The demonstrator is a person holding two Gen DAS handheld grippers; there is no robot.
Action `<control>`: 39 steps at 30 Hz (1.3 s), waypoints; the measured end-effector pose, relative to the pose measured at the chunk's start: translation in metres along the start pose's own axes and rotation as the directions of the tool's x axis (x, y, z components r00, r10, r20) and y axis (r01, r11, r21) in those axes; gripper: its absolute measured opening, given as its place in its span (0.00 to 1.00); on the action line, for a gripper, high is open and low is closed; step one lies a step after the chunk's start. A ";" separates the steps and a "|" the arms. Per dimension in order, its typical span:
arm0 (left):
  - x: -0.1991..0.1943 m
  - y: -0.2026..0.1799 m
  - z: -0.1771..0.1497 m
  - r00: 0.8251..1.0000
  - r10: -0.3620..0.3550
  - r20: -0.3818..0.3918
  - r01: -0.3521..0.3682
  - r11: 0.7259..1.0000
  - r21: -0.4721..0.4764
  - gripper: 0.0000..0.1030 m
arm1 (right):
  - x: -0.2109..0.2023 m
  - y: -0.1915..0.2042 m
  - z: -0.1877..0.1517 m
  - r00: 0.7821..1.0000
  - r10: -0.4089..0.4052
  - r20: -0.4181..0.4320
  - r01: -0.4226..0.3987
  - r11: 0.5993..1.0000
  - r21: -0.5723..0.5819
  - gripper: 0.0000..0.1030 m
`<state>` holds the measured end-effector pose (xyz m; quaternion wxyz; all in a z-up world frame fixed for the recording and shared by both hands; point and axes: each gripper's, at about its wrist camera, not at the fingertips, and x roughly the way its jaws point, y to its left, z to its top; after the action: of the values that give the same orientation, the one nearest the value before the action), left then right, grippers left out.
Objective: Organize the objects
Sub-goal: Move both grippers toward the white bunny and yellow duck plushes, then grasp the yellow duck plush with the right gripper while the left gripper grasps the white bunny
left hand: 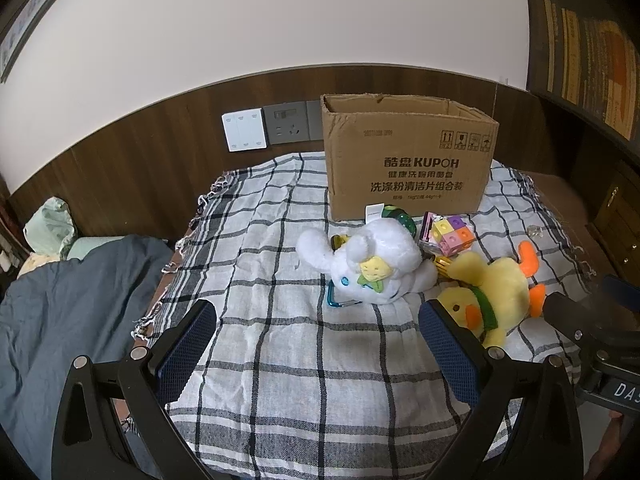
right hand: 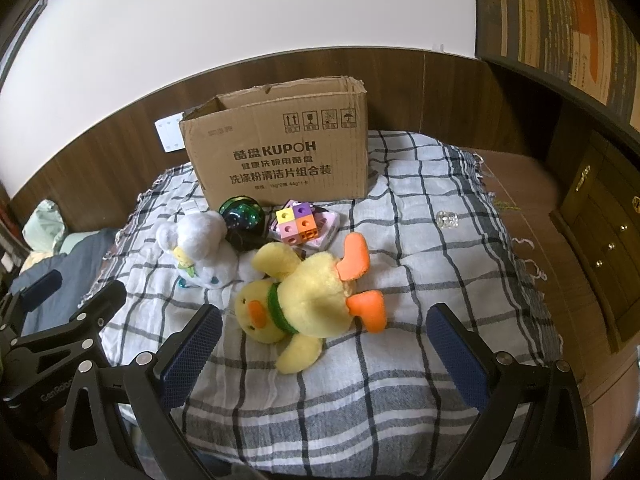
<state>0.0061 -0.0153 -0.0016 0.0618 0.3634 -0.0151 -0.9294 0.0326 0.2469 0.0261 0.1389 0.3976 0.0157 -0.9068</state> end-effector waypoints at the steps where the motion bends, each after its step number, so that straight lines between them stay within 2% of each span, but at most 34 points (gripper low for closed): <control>1: 0.000 0.000 0.000 1.000 0.000 -0.001 0.000 1.000 -0.001 1.00 | 0.000 0.000 0.000 1.000 0.000 0.000 0.000 1.000 0.000 0.99; 22: 0.022 0.002 -0.004 1.000 0.009 -0.027 -0.009 1.000 -0.006 1.00 | 0.025 0.002 0.000 0.999 -0.008 -0.047 0.008 1.000 0.012 0.99; 39: 0.058 0.004 0.003 0.997 -0.005 -0.074 0.004 1.000 -0.012 1.00 | 0.074 0.003 0.017 0.993 -0.003 -0.118 0.007 1.000 0.026 0.99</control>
<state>-0.0376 -0.0262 -0.0381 0.0624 0.3971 -0.0065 -0.9156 -0.0265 0.2241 -0.0157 0.1302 0.4522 0.0128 -0.8822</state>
